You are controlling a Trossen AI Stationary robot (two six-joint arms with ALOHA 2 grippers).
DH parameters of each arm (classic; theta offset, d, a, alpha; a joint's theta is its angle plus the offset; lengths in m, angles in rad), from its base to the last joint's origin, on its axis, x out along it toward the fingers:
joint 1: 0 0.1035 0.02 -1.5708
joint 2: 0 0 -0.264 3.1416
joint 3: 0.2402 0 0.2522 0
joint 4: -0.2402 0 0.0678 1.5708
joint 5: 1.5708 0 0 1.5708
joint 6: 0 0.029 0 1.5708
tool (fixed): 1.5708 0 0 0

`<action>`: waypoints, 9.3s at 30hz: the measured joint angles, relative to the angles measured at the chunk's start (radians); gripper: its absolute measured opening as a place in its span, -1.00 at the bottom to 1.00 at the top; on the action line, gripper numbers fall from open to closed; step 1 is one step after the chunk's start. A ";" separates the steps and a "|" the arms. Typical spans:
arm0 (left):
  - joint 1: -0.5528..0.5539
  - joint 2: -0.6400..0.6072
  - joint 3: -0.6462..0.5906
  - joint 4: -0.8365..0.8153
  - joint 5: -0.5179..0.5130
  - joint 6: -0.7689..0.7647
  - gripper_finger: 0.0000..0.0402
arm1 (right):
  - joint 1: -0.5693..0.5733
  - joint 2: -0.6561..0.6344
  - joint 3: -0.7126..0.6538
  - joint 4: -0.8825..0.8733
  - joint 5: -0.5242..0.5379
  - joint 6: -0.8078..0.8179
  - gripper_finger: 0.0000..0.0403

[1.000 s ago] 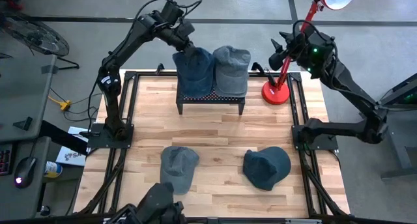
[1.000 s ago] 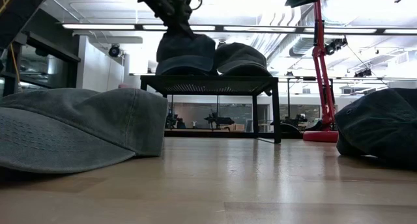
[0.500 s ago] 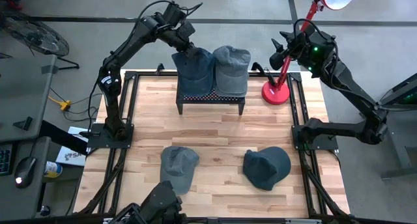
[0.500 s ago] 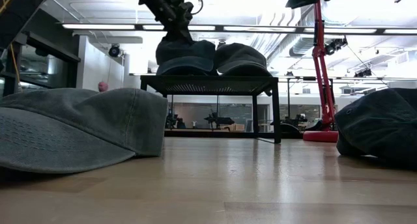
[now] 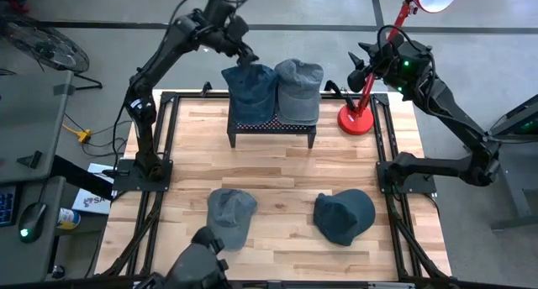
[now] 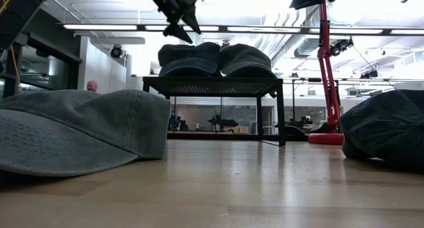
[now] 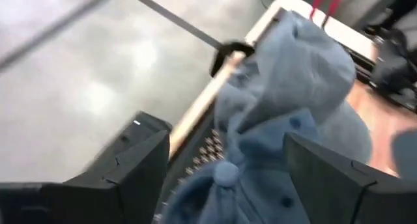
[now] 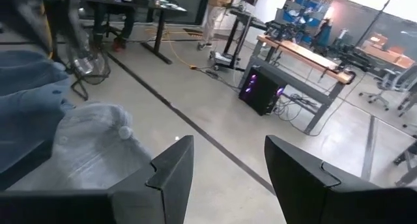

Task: Pick & Place hat
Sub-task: Stack the gray cap on the gray cap on the shelf

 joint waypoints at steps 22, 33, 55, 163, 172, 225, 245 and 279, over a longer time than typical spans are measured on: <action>-0.013 -0.056 0.039 -0.028 -0.039 0.176 0.12 | 0.000 -0.001 0.000 -0.034 0.035 0.124 -0.10; -0.013 -0.096 0.038 -0.169 -0.003 0.187 0.03 | 0.001 -0.002 0.000 -0.045 0.023 0.158 -0.10; -0.187 -0.311 -0.312 -0.013 0.024 0.061 0.02 | 0.002 -0.006 0.000 -0.053 -0.447 0.296 -0.10; -1.378 -0.588 -1.522 0.462 -0.535 -1.625 0.02 | 1.083 0.191 -0.003 -0.392 -0.071 0.957 -0.10; -1.378 -0.587 -1.522 0.462 -0.543 -1.743 0.02 | 1.083 0.191 -0.003 -0.392 -0.077 0.917 -0.10; -1.379 -0.499 -1.210 0.542 -0.976 -1.297 -1.00 | 1.083 0.191 -0.002 -0.233 -0.087 0.863 -0.10; -1.379 -0.499 -0.915 0.549 -1.376 -0.737 -1.00 | 1.072 0.192 -0.002 0.042 0.030 0.593 -0.10; -1.196 -0.499 -0.908 0.871 -1.259 -0.386 -1.00 | 0.988 0.216 -0.002 0.136 0.041 0.446 -0.91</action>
